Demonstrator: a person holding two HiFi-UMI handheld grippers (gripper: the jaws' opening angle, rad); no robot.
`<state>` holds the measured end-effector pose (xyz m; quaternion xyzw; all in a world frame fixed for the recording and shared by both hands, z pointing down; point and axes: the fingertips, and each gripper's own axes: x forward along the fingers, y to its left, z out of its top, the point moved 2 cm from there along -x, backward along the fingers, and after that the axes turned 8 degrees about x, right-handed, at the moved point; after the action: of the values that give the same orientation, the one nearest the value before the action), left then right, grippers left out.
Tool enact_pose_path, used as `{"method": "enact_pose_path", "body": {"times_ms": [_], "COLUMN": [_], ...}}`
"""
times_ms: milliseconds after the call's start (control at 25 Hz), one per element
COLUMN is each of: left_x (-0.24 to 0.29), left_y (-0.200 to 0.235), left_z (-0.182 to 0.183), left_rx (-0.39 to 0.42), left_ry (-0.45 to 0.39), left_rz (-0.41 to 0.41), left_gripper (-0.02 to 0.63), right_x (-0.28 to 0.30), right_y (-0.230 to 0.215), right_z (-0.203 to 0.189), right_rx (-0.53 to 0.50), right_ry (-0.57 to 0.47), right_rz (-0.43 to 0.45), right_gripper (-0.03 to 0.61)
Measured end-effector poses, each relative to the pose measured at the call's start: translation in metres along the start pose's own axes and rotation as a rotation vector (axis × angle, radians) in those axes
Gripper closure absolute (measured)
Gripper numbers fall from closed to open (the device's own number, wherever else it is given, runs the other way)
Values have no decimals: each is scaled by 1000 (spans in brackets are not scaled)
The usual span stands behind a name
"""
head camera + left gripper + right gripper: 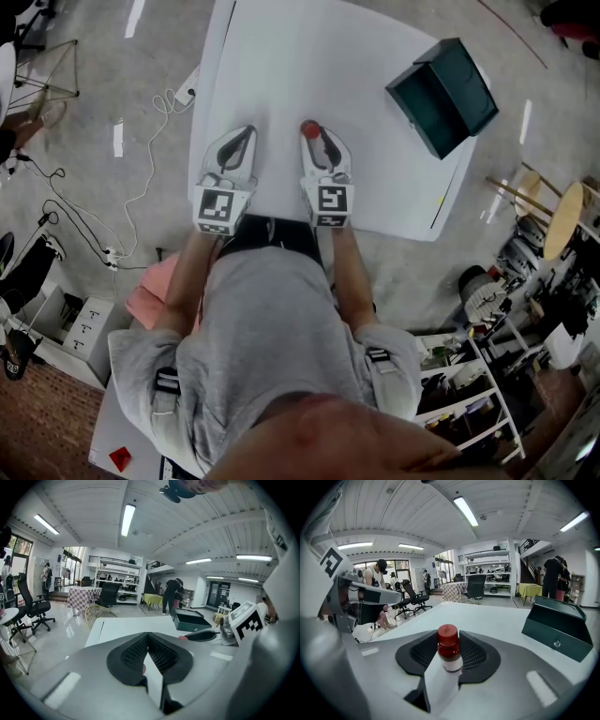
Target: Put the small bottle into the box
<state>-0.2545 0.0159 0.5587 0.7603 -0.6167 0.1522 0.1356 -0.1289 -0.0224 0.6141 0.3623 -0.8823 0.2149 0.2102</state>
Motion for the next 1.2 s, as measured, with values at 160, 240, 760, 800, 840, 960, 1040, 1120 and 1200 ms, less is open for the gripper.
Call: {"method": "enact_pose_path", "body": {"times_ms": [160, 240, 760, 800, 840, 960, 1040, 1120, 1200], "left_x": [-1, -1, -8, -8, -9, -16, -22, -27, -29], "left_y": [0, 0, -4, -4, -4, -5, -8, -11, -15], "left_z": [5, 8, 36, 38, 41, 52, 58, 61, 65], "left_rx": [2, 5, 35, 38, 43, 57, 67, 74, 79], "left_ry": [-9, -19, -86, -92, -99, -122, -135, -145, -155], "left_rz": [2, -1, -22, -25, -28, -33, -38, -45, -53], "left_gripper": [603, 603, 603, 603, 603, 603, 603, 603, 603], "right_x": [-1, -2, -23, -25, -28, -41, -52, -62, -71], "right_y": [-1, -2, -7, -7, -7, -5, -3, -2, -1], "right_z": [2, 1, 35, 38, 41, 50, 55, 59, 67], "right_rx": [5, 11, -10, -12, -13, -12, -9, -7, -5], "right_ry": [4, 5, -74, -80, -88, -110, -121, -141, -165], "right_rz": [6, 4, -25, -29, -32, -44, -57, -69, -76], "right_gripper": [439, 440, 440, 440, 440, 440, 440, 440, 440]}}
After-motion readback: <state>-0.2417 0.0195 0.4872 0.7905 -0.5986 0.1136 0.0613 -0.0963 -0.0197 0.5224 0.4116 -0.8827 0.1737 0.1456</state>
